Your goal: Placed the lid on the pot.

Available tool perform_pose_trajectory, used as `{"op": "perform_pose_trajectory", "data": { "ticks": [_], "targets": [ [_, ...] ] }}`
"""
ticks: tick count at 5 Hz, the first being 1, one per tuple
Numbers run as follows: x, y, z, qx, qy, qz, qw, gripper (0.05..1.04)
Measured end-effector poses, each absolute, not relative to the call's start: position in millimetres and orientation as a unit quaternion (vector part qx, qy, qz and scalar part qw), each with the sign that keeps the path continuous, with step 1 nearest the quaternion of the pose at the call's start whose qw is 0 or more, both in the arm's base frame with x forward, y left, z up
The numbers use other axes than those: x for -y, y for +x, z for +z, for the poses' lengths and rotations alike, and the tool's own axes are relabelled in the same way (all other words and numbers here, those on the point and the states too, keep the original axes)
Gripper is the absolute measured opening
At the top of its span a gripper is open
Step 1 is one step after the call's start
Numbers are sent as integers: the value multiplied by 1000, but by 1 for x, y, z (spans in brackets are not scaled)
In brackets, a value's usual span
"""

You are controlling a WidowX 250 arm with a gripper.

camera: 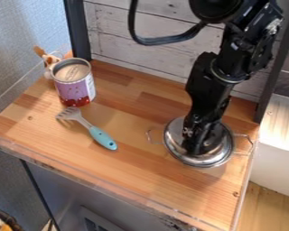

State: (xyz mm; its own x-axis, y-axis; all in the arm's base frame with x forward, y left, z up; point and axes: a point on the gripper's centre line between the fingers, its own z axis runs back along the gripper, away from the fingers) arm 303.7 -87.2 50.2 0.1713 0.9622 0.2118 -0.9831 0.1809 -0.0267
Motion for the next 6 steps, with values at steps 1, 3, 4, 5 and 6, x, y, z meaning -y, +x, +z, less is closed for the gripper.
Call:
{"op": "perform_pose_trajectory", "data": {
  "ticks": [1,3,4,5,6],
  "targets": [
    [87,303,50,89,61,640,761,1007],
    [83,298,67,86,60,641,760,1001],
    [75,300,101,104,18,649,754,1001],
    [61,298,116,112,-9,659,744,1001],
    [60,298,117,112,-11,658,745,1000]
  ]
}}
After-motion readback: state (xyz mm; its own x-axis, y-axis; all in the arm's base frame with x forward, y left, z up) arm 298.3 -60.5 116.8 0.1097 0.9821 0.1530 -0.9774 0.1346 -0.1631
